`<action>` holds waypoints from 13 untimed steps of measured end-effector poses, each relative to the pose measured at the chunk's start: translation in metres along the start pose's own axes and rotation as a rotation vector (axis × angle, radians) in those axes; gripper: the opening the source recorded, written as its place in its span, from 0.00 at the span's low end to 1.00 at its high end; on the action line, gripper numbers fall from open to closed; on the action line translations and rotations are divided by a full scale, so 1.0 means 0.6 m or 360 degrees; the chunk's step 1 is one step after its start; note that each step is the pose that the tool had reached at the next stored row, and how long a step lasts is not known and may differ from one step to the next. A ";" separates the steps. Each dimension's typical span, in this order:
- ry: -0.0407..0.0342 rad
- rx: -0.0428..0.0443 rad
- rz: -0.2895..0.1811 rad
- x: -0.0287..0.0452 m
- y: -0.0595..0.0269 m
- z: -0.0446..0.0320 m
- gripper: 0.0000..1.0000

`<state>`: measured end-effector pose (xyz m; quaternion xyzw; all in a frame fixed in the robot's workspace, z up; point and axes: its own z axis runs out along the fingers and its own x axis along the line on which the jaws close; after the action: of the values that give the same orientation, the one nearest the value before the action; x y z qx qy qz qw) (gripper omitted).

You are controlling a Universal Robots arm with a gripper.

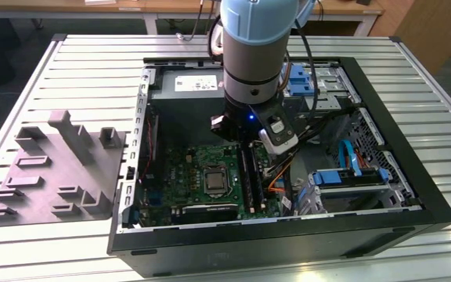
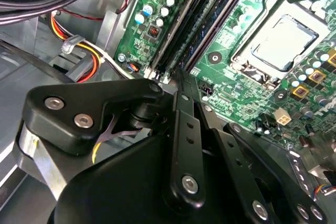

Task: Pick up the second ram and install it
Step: 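Press down the second ram until it locks into place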

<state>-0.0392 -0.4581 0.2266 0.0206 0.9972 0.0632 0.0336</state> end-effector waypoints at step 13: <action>-0.0001 0.0017 -0.0001 -0.002 -0.044 -0.006 0.11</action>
<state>-0.0392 -0.4847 0.2266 0.0204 0.9976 0.0578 0.0336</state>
